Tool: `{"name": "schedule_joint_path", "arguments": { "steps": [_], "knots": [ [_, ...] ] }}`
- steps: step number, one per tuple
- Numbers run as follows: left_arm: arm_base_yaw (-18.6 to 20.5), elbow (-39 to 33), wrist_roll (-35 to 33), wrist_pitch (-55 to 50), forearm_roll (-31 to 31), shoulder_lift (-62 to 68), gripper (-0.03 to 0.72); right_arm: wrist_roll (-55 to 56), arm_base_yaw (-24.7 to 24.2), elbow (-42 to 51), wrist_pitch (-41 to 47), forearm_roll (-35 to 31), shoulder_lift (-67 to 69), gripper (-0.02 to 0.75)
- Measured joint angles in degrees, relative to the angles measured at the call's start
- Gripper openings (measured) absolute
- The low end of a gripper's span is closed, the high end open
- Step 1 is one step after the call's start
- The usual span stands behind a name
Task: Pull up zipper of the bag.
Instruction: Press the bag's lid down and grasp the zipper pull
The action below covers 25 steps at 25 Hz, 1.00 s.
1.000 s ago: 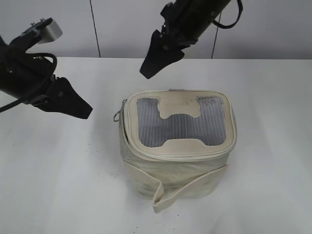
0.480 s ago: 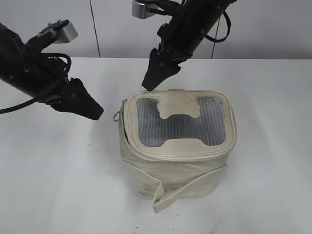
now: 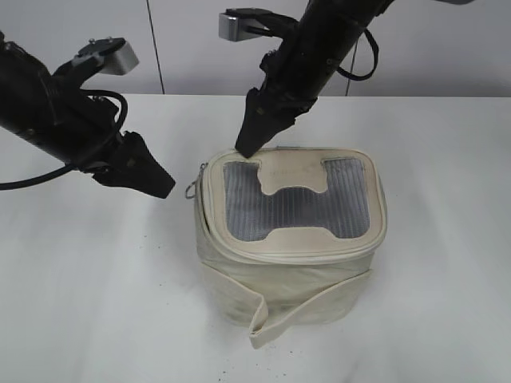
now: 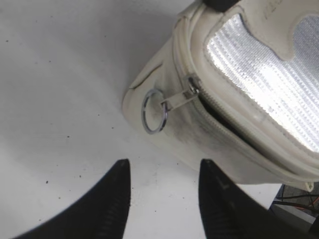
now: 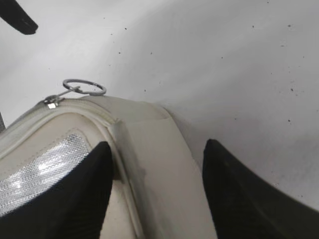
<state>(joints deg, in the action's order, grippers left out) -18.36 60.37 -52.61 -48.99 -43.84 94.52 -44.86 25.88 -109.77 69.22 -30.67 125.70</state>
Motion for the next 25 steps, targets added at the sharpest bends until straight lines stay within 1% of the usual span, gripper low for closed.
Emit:
{"name": "schedule_joint_path", "arguments": {
  "steps": [6, 12, 14, 18, 20, 22, 24, 25],
  "knots": [
    [0.0, 0.0, 0.0, 0.2, 0.1, 0.0, 0.349, 1.4, 0.0, 3.4, -0.3, 0.0, -0.6, 0.449],
    [0.0, 0.0, 0.0, 0.2, 0.0, 0.0, 0.349, -0.2, 0.0, 3.7, -0.3, -1.2, -0.7, 0.443],
    [0.0, 0.0, -0.4, 0.2, -0.2, 0.0, 0.349, -0.6, 0.0, 3.8, -0.3, -1.5, -0.7, 0.393],
    [-0.1, 0.0, -1.4, 0.8, -0.5, 0.0, 0.349, -1.5, 0.0, 3.8, 0.1, -2.1, -0.7, 0.233],
    [-0.3, 0.0, -2.3, 0.9, -0.5, 0.0, 0.356, -1.9, 0.0, 3.8, 0.3, -2.2, -0.7, 0.188],
    [-1.1, 0.0, -4.3, 1.7, -0.5, 0.0, 0.392, -2.5, 0.0, 3.8, 0.5, -2.3, -0.7, 0.137],
    [-2.4, 0.0, -5.7, 3.6, -0.1, 0.0, 0.456, -2.7, 0.0, 3.8, 0.6, -2.3, -0.7, 0.054],
    [-3.1, 0.0, -6.0, 5.2, 0.5, 0.0, 0.484, -2.8, 0.0, 3.8, 0.8, -2.4, -0.7, 0.038]
  ]
}}
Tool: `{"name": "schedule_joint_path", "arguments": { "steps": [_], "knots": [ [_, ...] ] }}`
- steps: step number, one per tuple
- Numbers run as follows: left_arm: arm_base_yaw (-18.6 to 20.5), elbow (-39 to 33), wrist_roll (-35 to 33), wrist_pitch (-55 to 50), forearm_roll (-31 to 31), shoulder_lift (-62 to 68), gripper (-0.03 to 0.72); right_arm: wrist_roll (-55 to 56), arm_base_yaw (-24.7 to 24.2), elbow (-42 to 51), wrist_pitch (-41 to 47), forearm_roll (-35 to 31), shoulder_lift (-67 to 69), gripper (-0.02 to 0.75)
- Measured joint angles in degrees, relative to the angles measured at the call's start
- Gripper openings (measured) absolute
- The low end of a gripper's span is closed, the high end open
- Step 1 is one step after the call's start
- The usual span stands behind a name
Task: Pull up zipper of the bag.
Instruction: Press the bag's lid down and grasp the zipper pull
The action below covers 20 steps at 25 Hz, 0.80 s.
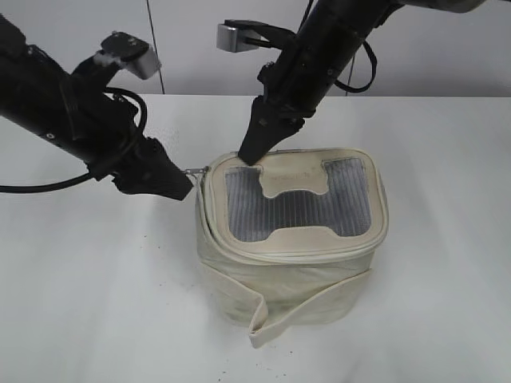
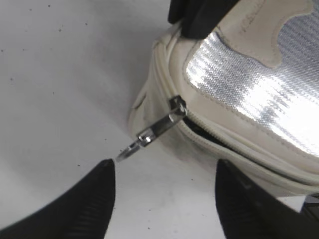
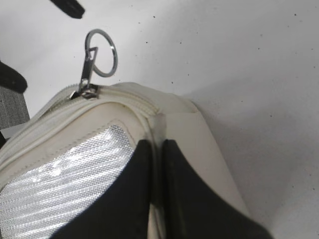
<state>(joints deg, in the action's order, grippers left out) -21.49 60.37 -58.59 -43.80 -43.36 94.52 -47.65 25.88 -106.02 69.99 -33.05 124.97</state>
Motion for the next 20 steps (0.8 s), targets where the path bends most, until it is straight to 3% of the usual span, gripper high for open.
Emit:
{"name": "schedule_joint_path", "arguments": {
  "steps": [5, 16, 20],
  "knots": [
    [-1.7, 0.0, -0.7, 3.5, 4.3, 0.0, 0.546, 0.0, 0.2, 0.0, 0.1, 0.0, 0.0, 0.039],
    [-8.5, 0.0, -1.0, 12.1, 19.6, 0.1, 0.55, 0.0, 0.2, 0.0, 0.1, 0.0, 0.0, 0.039],
    [-9.3, 0.0, -1.0, 14.2, 21.2, 0.1, 0.551, 0.0, 0.2, 0.0, 0.1, 0.0, 0.0, 0.039]
  ]
}}
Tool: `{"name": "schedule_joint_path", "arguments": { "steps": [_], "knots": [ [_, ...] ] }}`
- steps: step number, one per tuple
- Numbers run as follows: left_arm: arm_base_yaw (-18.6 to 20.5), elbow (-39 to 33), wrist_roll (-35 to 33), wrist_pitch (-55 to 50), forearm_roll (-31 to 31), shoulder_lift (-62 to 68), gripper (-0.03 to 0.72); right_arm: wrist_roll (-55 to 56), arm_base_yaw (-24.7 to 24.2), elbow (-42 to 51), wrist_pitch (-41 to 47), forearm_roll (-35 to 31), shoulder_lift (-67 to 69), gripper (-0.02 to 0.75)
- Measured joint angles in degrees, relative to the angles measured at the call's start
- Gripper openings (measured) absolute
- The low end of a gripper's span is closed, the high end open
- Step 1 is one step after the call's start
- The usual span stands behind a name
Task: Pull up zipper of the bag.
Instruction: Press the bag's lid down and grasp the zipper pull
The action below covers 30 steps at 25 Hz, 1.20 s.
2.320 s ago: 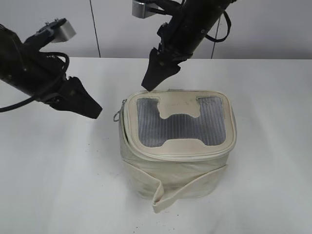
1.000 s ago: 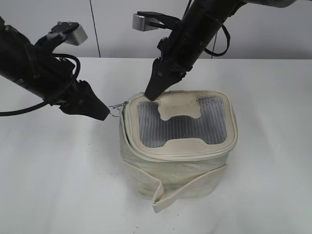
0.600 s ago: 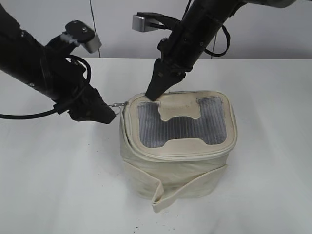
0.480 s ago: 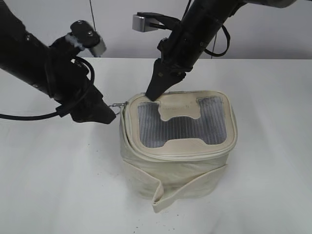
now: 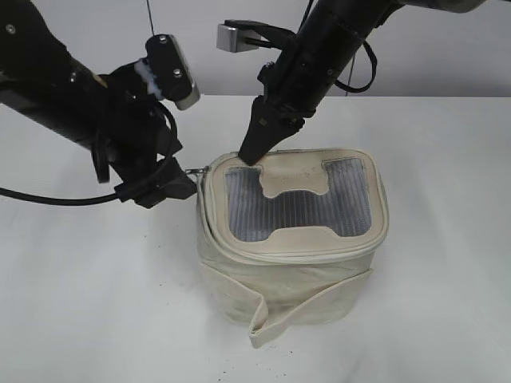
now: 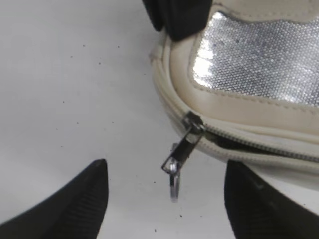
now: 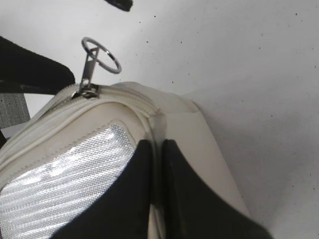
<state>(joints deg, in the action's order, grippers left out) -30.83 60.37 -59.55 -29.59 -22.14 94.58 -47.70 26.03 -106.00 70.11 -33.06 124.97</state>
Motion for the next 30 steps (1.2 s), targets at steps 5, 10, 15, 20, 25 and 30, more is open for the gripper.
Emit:
{"name": "schedule_joint_path", "arguments": {
  "steps": [5, 10, 15, 20, 25, 30],
  "knots": [
    [-0.1, 0.0, 0.0, 2.9, 0.4, 0.0, 0.512, 0.0, 0.0, 0.0, 0.0, 0.0, 0.0, 0.037],
    [-0.1, 0.0, -0.1, 2.3, 0.4, 0.1, 0.427, 0.0, 0.0, 0.0, 0.0, 0.0, 0.0, 0.037],
    [-0.1, 0.0, -0.1, 1.0, 0.4, 2.0, 0.39, 0.1, 0.0, 0.0, 0.0, 0.0, 0.0, 0.037],
    [-0.1, 1.2, -0.1, -0.3, 0.4, 2.3, 0.114, 0.1, 0.0, -0.1, 0.0, 0.0, 0.0, 0.037],
    [-0.1, 3.6, -0.2, -4.8, 0.2, 2.4, 0.006, 0.4, 0.0, -0.2, 0.0, 0.0, 0.0, 0.037],
    [-0.1, 4.0, 0.9, -9.2, -0.1, 2.4, -0.001, 1.1, 0.0, -0.2, 0.1, 0.0, 0.0, 0.036]
  ]
}}
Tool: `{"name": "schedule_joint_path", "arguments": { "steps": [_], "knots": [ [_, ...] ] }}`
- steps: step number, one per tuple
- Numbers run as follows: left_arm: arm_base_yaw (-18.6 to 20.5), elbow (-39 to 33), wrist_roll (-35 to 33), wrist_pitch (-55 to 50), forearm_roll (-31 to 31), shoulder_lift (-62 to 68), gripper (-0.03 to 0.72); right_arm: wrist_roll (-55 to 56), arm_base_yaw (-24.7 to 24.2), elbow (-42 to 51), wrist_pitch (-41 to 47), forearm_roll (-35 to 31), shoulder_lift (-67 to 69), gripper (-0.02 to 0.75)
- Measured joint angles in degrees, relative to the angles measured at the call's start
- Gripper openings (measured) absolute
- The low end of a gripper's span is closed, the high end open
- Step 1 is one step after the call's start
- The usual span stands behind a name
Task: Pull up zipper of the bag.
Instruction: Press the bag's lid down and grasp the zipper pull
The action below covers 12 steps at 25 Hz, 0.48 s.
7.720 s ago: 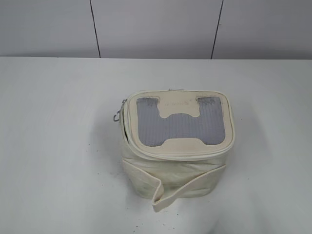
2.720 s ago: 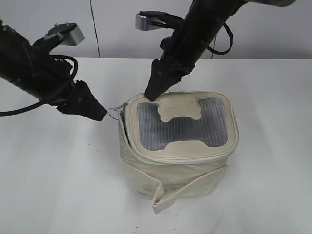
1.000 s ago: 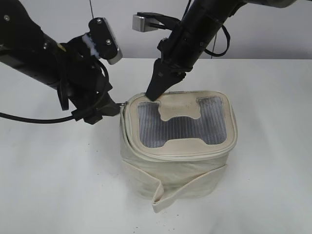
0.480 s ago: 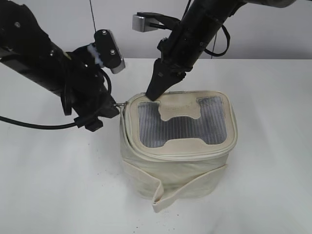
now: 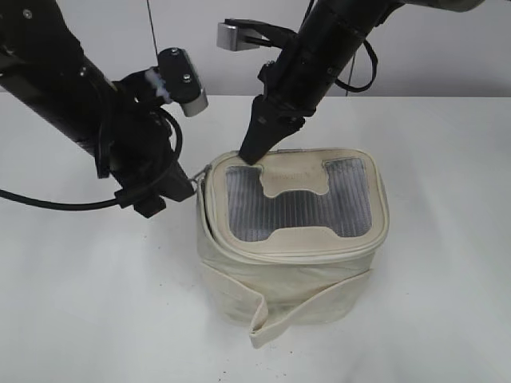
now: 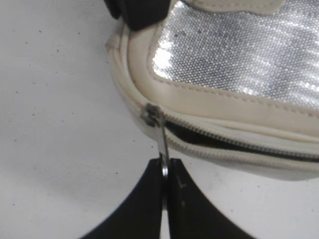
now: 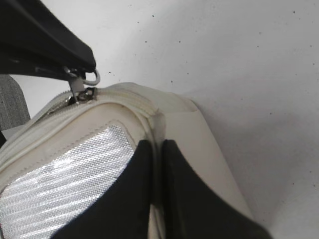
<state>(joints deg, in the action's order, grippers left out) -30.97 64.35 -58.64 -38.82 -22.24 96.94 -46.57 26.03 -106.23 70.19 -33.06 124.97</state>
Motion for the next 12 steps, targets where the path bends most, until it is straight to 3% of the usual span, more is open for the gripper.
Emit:
{"name": "schedule_joint_path", "arguments": {
  "steps": [12],
  "knots": [
    [0.0, 0.5, 8.7, -12.5, -3.8, -1.9, -0.002, 2.2, 0.0, 0.0, 0.1, 0.2, 0.0, 0.036]
  ]
}}
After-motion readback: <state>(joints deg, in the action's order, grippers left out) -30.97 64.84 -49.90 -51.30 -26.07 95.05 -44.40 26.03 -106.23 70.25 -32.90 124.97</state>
